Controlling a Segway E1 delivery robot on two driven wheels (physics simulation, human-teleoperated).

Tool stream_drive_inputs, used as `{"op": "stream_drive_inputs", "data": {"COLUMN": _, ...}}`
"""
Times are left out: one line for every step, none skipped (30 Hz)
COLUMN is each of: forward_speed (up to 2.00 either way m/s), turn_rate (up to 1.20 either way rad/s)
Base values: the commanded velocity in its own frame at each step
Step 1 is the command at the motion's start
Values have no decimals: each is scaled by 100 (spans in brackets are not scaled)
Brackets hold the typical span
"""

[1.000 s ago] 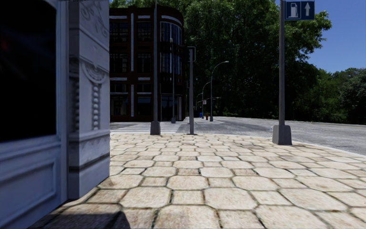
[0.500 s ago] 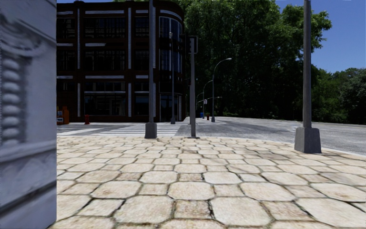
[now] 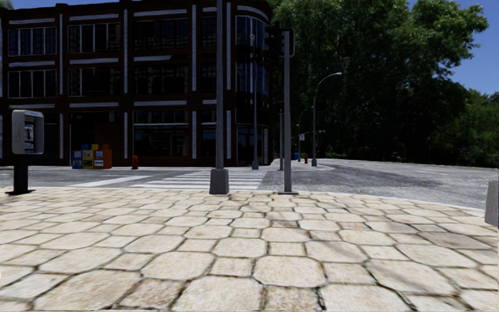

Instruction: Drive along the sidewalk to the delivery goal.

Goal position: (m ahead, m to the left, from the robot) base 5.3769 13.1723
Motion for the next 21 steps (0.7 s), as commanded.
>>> {"op": "stream_drive_inputs", "data": {"forward_speed": 145, "turn_rate": 61}}
{"op": "stream_drive_inputs", "data": {"forward_speed": 145, "turn_rate": 61}}
{"op": "stream_drive_inputs", "data": {"forward_speed": 145, "turn_rate": 66}}
{"op": "stream_drive_inputs", "data": {"forward_speed": 145, "turn_rate": 67}}
{"op": "stream_drive_inputs", "data": {"forward_speed": 145, "turn_rate": 67}}
{"op": "stream_drive_inputs", "data": {"forward_speed": 145, "turn_rate": 67}}
{"op": "stream_drive_inputs", "data": {"forward_speed": 145, "turn_rate": 67}}
{"op": "stream_drive_inputs", "data": {"forward_speed": 145, "turn_rate": 67}}
{"op": "stream_drive_inputs", "data": {"forward_speed": 145, "turn_rate": 67}}
{"op": "stream_drive_inputs", "data": {"forward_speed": 145, "turn_rate": 67}}
{"op": "stream_drive_inputs", "data": {"forward_speed": 145, "turn_rate": 67}}
{"op": "stream_drive_inputs", "data": {"forward_speed": 145, "turn_rate": 67}}
{"op": "stream_drive_inputs", "data": {"forward_speed": 146, "turn_rate": 67}}
{"op": "stream_drive_inputs", "data": {"forward_speed": 146, "turn_rate": 67}}
{"op": "stream_drive_inputs", "data": {"forward_speed": 146, "turn_rate": 67}}
{"op": "stream_drive_inputs", "data": {"forward_speed": 146, "turn_rate": 67}}
{"op": "stream_drive_inputs", "data": {"forward_speed": 146, "turn_rate": 67}}
{"op": "stream_drive_inputs", "data": {"forward_speed": 146, "turn_rate": 67}}
{"op": "stream_drive_inputs", "data": {"forward_speed": 146, "turn_rate": 67}}
{"op": "stream_drive_inputs", "data": {"forward_speed": 146, "turn_rate": 67}}
{"op": "stream_drive_inputs", "data": {"forward_speed": 146, "turn_rate": 67}}
